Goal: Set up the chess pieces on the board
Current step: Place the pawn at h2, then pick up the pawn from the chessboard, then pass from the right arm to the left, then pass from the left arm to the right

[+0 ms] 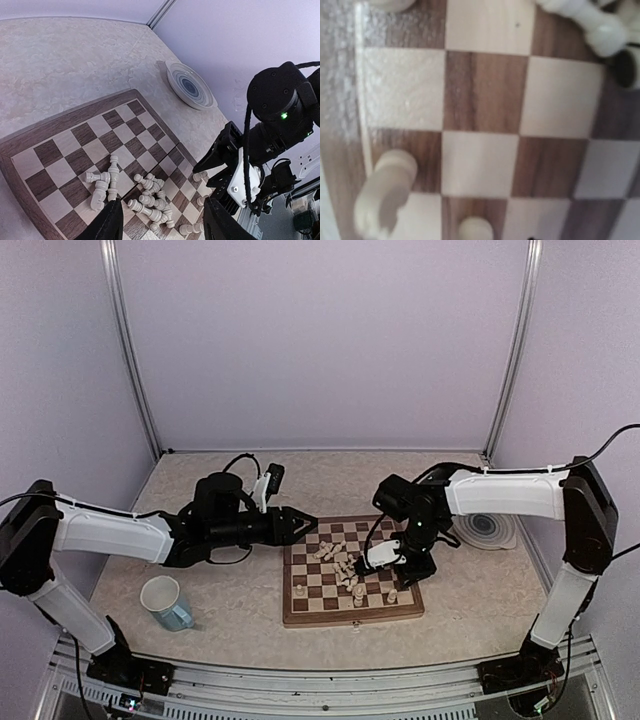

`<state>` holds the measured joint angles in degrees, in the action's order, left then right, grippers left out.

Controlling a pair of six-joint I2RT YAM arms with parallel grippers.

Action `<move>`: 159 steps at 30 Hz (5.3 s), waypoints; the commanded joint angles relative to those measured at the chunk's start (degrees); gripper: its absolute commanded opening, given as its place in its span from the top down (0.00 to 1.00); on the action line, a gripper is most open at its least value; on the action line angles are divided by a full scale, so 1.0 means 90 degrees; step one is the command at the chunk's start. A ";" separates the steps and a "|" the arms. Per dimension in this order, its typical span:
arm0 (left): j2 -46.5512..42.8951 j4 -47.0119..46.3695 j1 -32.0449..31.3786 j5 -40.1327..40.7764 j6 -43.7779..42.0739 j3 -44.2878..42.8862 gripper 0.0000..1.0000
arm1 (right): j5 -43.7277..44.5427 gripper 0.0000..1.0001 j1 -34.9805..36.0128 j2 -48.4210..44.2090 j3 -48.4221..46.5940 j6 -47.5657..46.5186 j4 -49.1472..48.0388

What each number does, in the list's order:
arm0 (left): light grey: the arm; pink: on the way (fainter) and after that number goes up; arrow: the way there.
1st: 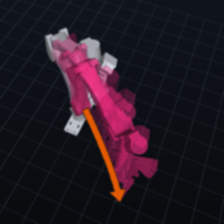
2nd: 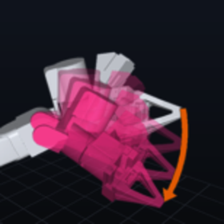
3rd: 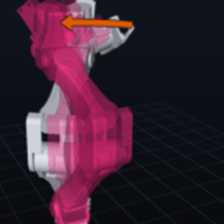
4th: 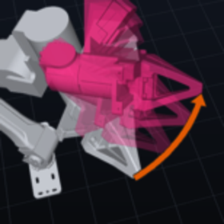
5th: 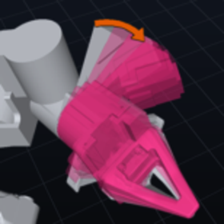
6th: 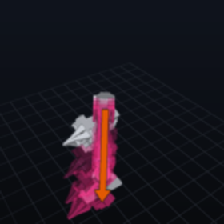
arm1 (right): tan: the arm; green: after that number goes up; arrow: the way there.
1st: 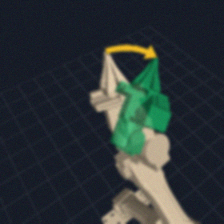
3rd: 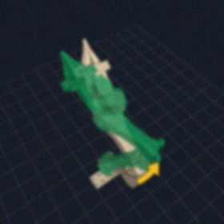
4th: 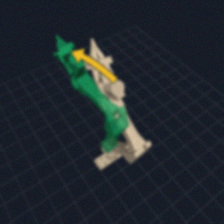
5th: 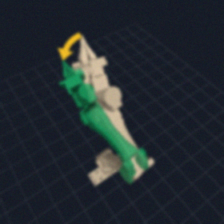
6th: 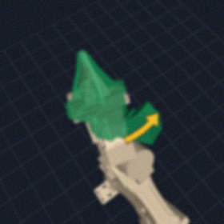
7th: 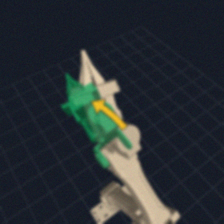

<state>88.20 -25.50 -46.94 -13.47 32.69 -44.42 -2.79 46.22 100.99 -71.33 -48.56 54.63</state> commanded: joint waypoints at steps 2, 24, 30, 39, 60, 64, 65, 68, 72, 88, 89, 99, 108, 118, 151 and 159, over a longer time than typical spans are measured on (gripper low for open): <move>0.0068 0.0304 0.0040 0.0029 -0.0223 -0.0300 0.45 | -0.0288 0.58 -0.0022 -0.0688 -0.0404 -0.0354 0.0371; 0.0717 0.1689 0.0010 0.0469 -0.0259 -0.0666 0.49 | -0.2222 0.63 -0.1034 0.1125 -0.2014 -0.0403 -0.1809; 0.0859 0.1603 0.0020 0.0222 -0.0116 -0.0642 0.48 | -0.2599 0.58 -0.1026 0.1835 -0.2379 -0.0535 -0.1639; 0.1326 0.0785 0.0037 -0.0181 0.0515 -0.0596 0.51 | -0.2894 0.57 -0.0873 0.2542 -0.2801 -0.0811 -0.1160; 0.2419 -0.0377 0.0108 -0.0924 0.1304 -0.0832 0.68 | -0.3042 0.90 -0.0824 0.2276 -0.2358 -0.0885 -0.0967; 0.2499 -0.0380 0.0108 -0.0895 0.1309 -0.0866 0.68 | -0.3265 0.91 -0.0820 0.1953 -0.2229 -0.0894 -0.0876; 0.2504 -0.0380 0.0113 -0.0878 0.1307 -0.0856 0.68 | -0.3323 0.91 -0.0819 0.1861 -0.2179 -0.0903 -0.0863; 0.2520 -0.0370 0.0132 -0.0857 0.1305 -0.0850 0.68 | -0.3474 0.91 -0.0819 0.1639 -0.2117 -0.0914 -0.0796; 0.2558 -0.0377 0.0137 -0.0847 0.1304 -0.0857 0.67 | -0.3669 0.91 -0.0824 0.1470 -0.2094 -0.0895 -0.0743; 0.1854 -0.0631 0.0128 -0.0523 0.1132 -0.0367 0.57 | -0.3511 0.90 -0.0819 0.1319 -0.2317 -0.0369 -0.0848; 0.1714 -0.0681 0.0127 -0.0547 0.1157 -0.0324 0.54 | -0.3428 0.90 -0.0824 0.1264 -0.2289 -0.0219 -0.0929; 0.1673 -0.1467 -0.0006 -0.1165 0.1717 -0.0542 0.50 | -0.3234 0.89 -0.0661 0.0901 -0.2030 0.0043 -0.1187; 0.1820 -0.1462 -0.0057 -0.1299 0.1772 -0.0740 0.61 | -0.3216 0.89 -0.0527 0.0737 -0.2008 0.0099 -0.1256; 0.1930 -0.1454 -0.0049 -0.1420 0.1819 -0.0801 0.73 | -0.3288 0.88 -0.0507 0.0672 -0.2025 0.0159 -0.1307; 0.1374 -0.3720 -0.0330 -0.1128 0.1632 -0.0284 0.90 | -0.8035 0.50 -0.1906 -0.0778 0.0992 0.7145 -0.7595; 0.1487 -0.3785 -0.0386 -0.1174 0.1670 -0.0387 0.90 | -0.7650 0.49 -0.1581 -0.0650 0.0828 0.6826 -0.7148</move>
<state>100.71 -57.21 -49.82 -23.94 47.59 -46.35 -72.49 31.29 93.97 -62.85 12.80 -9.67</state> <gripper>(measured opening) 0.155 0.505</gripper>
